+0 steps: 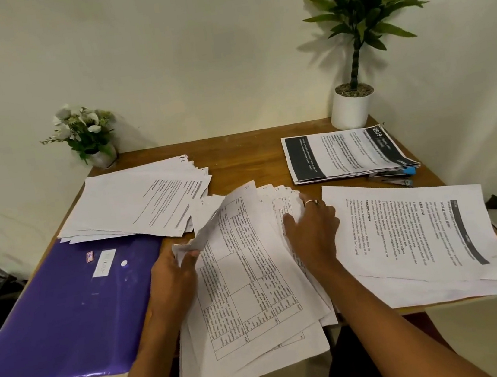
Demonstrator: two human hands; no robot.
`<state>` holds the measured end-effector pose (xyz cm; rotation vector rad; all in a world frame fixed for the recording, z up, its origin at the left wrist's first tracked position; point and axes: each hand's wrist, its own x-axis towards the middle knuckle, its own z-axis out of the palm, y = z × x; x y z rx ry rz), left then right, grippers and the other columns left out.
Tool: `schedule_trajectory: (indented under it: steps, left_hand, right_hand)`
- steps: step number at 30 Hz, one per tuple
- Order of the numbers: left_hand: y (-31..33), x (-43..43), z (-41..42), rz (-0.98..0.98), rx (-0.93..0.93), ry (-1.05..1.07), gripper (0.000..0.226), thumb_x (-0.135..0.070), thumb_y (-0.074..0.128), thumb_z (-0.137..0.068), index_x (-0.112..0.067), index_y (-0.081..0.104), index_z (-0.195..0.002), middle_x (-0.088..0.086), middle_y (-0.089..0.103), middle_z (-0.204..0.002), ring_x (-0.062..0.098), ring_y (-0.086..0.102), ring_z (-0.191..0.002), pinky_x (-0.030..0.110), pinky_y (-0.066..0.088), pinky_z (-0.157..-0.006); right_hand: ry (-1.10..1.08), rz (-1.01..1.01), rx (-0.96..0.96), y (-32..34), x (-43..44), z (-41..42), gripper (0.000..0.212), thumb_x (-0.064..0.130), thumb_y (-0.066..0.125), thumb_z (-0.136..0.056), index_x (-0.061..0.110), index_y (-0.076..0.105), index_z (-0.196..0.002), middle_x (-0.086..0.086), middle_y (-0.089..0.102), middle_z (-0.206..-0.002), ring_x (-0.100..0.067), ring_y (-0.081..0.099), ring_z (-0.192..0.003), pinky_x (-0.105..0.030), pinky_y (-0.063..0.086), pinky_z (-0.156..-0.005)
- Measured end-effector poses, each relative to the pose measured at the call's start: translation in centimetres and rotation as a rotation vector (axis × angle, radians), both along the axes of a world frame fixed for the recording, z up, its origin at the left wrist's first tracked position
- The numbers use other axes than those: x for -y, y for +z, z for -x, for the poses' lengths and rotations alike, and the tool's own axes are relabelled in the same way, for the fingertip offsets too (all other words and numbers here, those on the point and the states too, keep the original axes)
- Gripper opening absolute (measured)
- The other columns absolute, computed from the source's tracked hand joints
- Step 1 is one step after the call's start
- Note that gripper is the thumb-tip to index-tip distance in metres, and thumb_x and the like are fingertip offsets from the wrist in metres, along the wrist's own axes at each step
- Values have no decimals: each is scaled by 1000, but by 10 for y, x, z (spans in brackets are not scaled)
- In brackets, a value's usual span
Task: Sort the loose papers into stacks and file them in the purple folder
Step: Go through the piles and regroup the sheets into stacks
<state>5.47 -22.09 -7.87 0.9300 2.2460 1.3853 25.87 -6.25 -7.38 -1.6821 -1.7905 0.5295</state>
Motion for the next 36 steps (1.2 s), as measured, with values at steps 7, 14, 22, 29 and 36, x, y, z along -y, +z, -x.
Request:
schedule_trajectory:
  steps: [7,14,22,29,36]
  left_hand:
    - [1,1,-2,-32,-17,-19,14,-34,61,-99,-26,61,-111,-20,60,-96,2,59,-87,24,48,-68]
    - [5,3,-3,-62,-5,-43,10,-28,61,-100,-26,60,-110,-19,63,-98,4,61,-92,25,49,-70]
    - [15,14,-4,-209,60,-142,21,-39,59,-99,-21,65,-107,-1,71,-96,10,66,-91,32,55,-76]
    - [18,15,-9,-234,80,-47,32,-35,58,-101,-25,61,-131,-11,71,-117,3,66,-107,31,55,-85]
    - [20,13,-6,-255,211,90,47,-23,70,-95,-22,44,-134,-4,64,-121,12,66,-105,28,56,-73]
  right_hand:
    - [14,6,-108,-2,-1,-1,50,42,73,-90,29,56,-135,1,65,-132,-24,58,-116,-42,41,-107]
    - [232,65,-518,7,6,-10,50,18,70,-95,29,52,-141,7,67,-119,-15,66,-107,-21,57,-89]
    - [364,384,-618,21,1,-10,37,43,55,-102,27,57,-135,8,64,-131,-17,60,-123,-27,52,-94]
    - [469,723,-720,36,10,5,40,47,47,-105,27,57,-138,6,66,-133,-20,66,-117,-47,52,-104]
    - [578,668,-322,53,36,18,53,61,23,-103,30,45,-141,2,54,-145,-19,60,-121,-30,50,-92]
